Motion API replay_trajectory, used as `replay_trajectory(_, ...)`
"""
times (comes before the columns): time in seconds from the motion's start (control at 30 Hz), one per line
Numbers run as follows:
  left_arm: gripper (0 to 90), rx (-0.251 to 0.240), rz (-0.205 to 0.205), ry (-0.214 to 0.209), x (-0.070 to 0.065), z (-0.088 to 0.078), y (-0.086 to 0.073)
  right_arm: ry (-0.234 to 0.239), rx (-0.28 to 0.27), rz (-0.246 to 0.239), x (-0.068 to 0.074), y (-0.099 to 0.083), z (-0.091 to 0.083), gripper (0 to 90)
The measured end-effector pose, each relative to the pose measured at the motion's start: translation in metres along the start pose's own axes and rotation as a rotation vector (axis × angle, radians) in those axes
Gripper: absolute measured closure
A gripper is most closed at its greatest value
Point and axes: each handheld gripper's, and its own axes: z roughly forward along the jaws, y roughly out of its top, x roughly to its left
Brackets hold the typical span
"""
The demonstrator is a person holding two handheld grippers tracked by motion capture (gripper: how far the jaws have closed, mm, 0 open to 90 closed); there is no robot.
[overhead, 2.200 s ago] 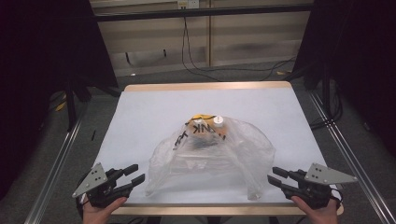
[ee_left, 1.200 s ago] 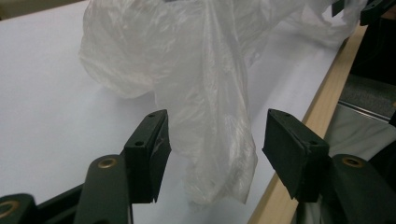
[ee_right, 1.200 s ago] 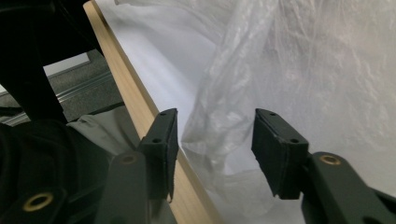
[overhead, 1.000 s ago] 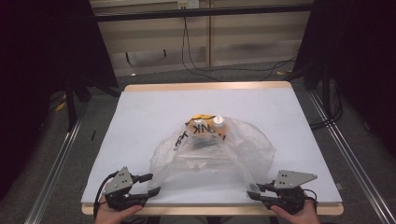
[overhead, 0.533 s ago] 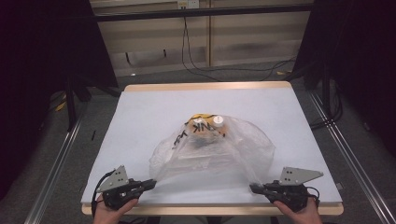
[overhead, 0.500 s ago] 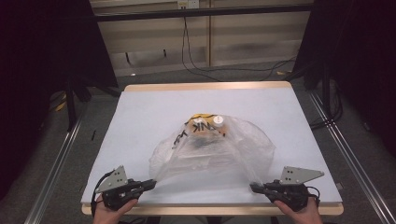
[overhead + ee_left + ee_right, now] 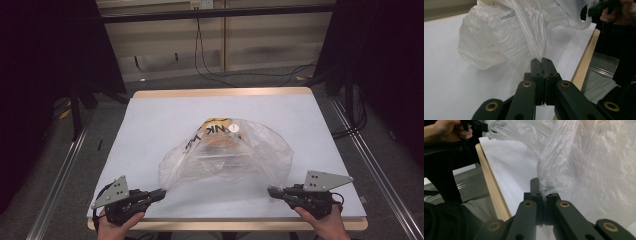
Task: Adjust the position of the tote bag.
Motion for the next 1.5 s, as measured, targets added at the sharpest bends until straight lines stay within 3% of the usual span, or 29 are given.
replay_trajectory(0.3, 89.1, -0.03, 0.004, 0.012, -0.001, -0.002, 0.013, -0.009, -0.062, -0.031, -0.001, 0.02, -0.011, 89.7)
replay_trajectory(0.37, 89.1, -0.046, 0.005, -0.004, 0.0, -0.003, 0.018, -0.013, -0.072, -0.038, -0.003, 0.023, -0.012, 89.8)
replay_trajectory(0.43, 89.1, -0.049, 0.021, 0.002, 0.0, -0.004, 0.024, -0.016, -0.076, -0.046, -0.005, 0.028, -0.012, 89.8)
replay_trajectory(0.67, 89.2, -0.078, 0.034, 0.021, 0.007, -0.007, 0.041, -0.003, -0.116, -0.068, -0.015, 0.049, -0.011, 89.8)
replay_trajectory(0.93, 89.3, -0.115, 0.036, 0.026, 0.015, -0.004, 0.06, -0.024, -0.178, -0.109, -0.024, 0.076, -0.018, 89.8)
replay_trajectory(1.07, 89.3, -0.133, 0.053, 0.02, 0.019, -0.004, 0.072, -0.04, -0.2, -0.11, -0.028, 0.085, -0.023, 89.9)
replay_trajectory(1.1, 89.3, -0.131, 0.06, 0.037, 0.02, -0.004, 0.075, -0.037, -0.212, -0.109, -0.03, 0.087, -0.024, 89.9)
replay_trajectory(1.43, 89.4, -0.179, 0.067, 0.02, 0.029, -0.004, 0.096, -0.061, -0.257, -0.115, -0.043, 0.111, -0.027, 89.9)
replay_trajectory(1.5, 89.4, -0.196, 0.071, 0.04, 0.029, -0.004, 0.099, -0.066, -0.265, -0.118, -0.044, 0.116, -0.027, 89.9)
